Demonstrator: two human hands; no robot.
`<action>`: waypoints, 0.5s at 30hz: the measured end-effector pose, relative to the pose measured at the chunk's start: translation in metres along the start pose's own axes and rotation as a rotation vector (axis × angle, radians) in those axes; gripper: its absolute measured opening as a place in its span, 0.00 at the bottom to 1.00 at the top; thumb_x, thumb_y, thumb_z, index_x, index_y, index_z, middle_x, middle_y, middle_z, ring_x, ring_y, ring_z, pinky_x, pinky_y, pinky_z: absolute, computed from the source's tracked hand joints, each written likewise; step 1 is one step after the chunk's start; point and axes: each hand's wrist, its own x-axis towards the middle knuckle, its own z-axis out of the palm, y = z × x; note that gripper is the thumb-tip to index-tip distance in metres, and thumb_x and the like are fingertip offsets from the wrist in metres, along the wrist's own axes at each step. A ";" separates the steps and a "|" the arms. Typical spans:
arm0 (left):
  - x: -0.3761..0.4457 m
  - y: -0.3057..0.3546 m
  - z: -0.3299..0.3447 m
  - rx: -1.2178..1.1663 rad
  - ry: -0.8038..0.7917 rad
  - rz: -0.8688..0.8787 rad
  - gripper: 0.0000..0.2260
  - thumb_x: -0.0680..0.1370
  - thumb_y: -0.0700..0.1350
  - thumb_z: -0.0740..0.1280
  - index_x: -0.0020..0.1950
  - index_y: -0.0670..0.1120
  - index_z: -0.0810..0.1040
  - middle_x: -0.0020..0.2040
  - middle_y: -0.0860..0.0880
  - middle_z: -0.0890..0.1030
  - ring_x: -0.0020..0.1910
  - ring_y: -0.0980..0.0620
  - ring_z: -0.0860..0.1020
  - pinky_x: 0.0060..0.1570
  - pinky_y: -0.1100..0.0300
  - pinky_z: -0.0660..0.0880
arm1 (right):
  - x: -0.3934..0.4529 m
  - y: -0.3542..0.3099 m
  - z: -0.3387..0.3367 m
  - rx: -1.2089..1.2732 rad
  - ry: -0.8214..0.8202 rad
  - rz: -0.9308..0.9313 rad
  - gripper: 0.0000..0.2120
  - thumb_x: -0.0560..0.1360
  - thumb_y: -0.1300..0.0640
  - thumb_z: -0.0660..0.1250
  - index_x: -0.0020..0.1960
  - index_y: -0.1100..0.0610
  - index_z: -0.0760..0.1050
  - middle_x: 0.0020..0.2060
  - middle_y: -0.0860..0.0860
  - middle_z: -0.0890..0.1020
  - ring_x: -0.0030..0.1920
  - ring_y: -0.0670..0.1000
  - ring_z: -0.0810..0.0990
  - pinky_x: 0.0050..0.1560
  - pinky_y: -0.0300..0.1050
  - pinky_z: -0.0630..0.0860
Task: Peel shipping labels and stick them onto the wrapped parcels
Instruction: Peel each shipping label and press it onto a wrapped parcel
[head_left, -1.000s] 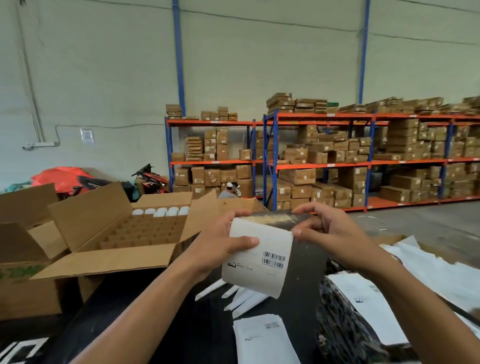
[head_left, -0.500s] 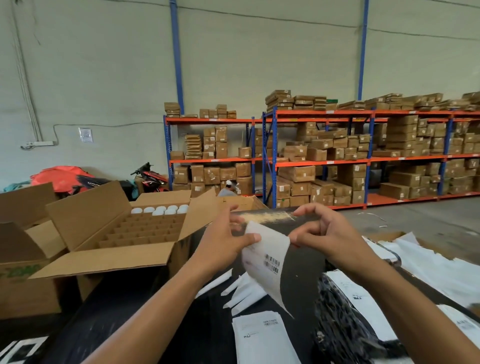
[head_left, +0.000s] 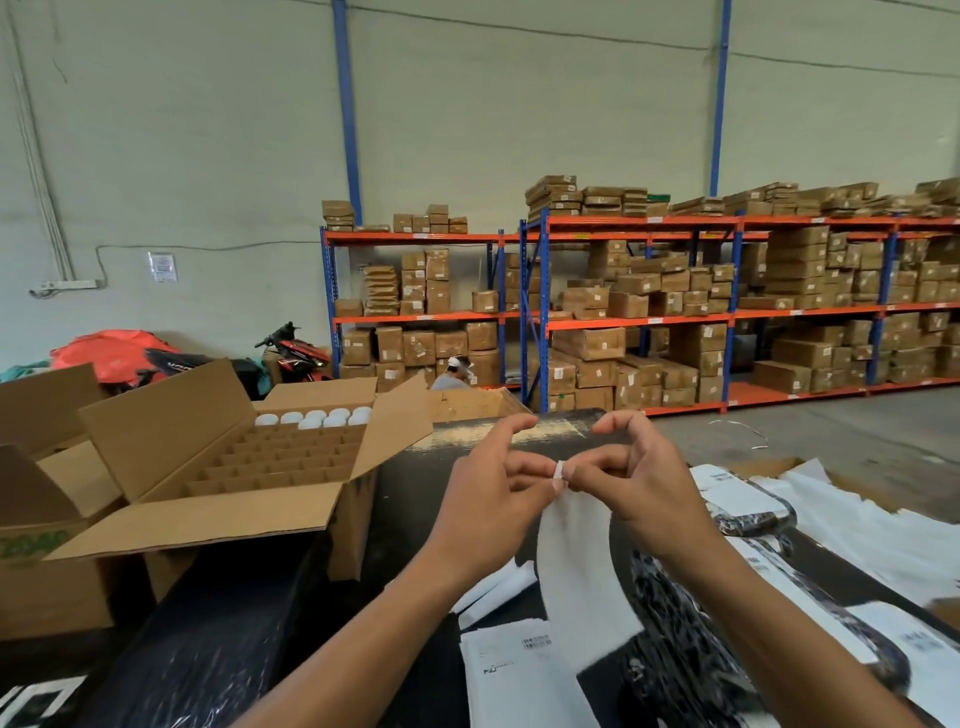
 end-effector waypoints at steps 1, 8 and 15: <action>0.000 0.000 0.000 -0.003 -0.002 -0.004 0.26 0.75 0.41 0.71 0.70 0.50 0.67 0.50 0.51 0.85 0.49 0.59 0.83 0.47 0.74 0.76 | 0.000 0.001 0.000 -0.015 -0.001 -0.002 0.17 0.69 0.64 0.72 0.51 0.52 0.68 0.37 0.54 0.86 0.42 0.55 0.84 0.53 0.54 0.79; 0.001 -0.008 0.000 -0.101 0.008 -0.113 0.22 0.77 0.42 0.69 0.69 0.51 0.69 0.45 0.52 0.86 0.48 0.57 0.82 0.57 0.61 0.75 | 0.000 0.014 -0.001 -0.108 0.012 -0.001 0.17 0.70 0.62 0.72 0.51 0.49 0.68 0.37 0.52 0.86 0.42 0.51 0.84 0.51 0.50 0.79; 0.002 -0.014 -0.005 -0.195 -0.017 -0.220 0.22 0.75 0.44 0.71 0.67 0.49 0.68 0.44 0.51 0.86 0.47 0.54 0.83 0.53 0.55 0.80 | -0.001 0.024 -0.003 -0.107 0.005 0.005 0.17 0.71 0.64 0.71 0.52 0.50 0.68 0.38 0.53 0.86 0.42 0.54 0.83 0.51 0.55 0.79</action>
